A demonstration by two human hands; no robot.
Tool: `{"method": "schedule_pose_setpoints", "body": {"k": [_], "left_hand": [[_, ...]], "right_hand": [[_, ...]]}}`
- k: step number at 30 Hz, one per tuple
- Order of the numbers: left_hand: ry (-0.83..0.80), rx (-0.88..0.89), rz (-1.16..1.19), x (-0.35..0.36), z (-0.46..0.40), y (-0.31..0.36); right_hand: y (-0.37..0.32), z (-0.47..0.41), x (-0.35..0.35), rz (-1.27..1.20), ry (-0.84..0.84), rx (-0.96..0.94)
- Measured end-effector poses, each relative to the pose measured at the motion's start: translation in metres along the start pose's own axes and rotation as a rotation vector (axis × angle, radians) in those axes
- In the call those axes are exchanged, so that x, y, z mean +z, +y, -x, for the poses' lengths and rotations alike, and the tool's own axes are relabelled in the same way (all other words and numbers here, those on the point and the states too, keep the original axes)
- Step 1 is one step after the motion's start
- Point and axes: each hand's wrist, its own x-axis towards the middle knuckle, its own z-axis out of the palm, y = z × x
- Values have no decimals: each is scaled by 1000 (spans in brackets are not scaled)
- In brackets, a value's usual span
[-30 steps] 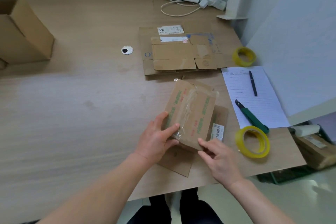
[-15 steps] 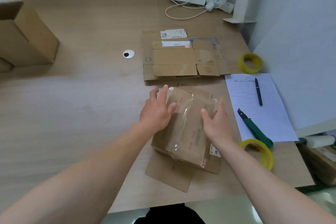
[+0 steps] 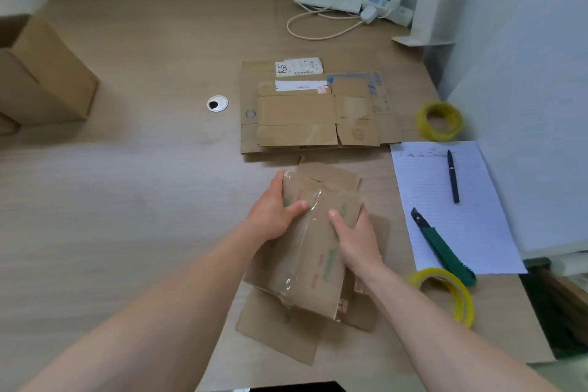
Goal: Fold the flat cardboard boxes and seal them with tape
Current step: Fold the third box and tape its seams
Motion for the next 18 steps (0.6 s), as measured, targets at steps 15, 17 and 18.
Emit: {"method": "schedule_pose_setpoints", "body": {"k": [15, 17, 18], "left_hand": [[42, -181, 1015, -91, 85, 34], [26, -78, 1109, -114, 90, 42], [22, -26, 1160, -126, 91, 46]], "right_hand": [[-92, 77, -29, -454, -67, -136], [-115, 87, -25, -594, -24, -200], [-126, 90, -22, -679, -11, -240]]}}
